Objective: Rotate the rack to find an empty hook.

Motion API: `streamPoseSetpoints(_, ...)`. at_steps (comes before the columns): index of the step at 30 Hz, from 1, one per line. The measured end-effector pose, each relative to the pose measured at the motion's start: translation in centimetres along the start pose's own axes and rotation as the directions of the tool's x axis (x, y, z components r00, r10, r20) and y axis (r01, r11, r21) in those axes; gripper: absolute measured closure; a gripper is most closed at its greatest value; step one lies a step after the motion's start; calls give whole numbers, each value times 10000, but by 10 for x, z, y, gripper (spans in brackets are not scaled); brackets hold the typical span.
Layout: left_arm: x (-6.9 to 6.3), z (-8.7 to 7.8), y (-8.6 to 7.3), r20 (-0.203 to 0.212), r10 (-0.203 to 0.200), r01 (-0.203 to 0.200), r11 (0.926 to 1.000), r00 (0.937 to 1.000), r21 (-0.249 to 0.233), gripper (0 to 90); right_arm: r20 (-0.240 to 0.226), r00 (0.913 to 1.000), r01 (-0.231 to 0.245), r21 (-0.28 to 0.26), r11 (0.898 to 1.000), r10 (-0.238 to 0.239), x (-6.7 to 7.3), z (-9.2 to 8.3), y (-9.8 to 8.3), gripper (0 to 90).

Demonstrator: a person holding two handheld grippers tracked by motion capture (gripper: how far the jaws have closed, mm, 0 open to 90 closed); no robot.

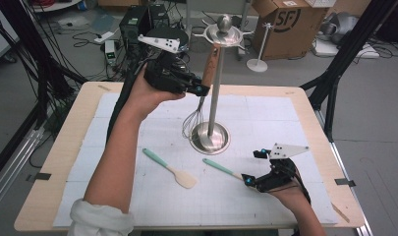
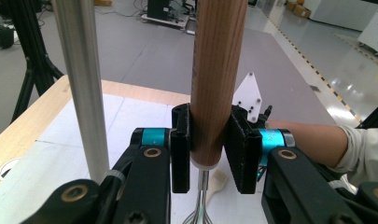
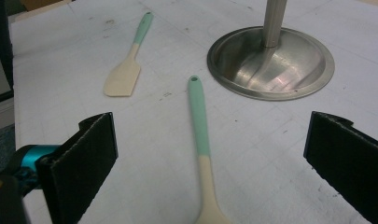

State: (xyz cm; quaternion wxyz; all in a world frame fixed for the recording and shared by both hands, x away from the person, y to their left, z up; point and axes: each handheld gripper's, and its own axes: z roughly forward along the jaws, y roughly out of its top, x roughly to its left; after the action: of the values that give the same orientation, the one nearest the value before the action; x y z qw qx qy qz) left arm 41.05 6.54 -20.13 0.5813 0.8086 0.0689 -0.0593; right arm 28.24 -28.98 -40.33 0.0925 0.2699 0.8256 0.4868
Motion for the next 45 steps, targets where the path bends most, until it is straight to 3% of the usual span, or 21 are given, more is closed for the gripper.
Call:
streamPoseSetpoints(10,-3,15,8,-231,31,-23,9993,9997,372,730,-3,10000,18,-42,10000,-18,0,-1,0,23)
streamPoseSetpoints(21,-4,3,5,-430,58,-39,9991,9991,430,730,-26,10000,33,-39,10000,-34,1,-1,0,23)
streamPoseSetpoints(36,-9,36,19,-278,240,-209,9941,9993,1064,732,-64,10000,-10,-77,10000,10,1,-2,0,23)
streamPoseSetpoints(45,-4,28,16,-732,123,-34,9927,9972,1207,729,-37,10000,0,-129,9999,-1,1,-3,0,23)
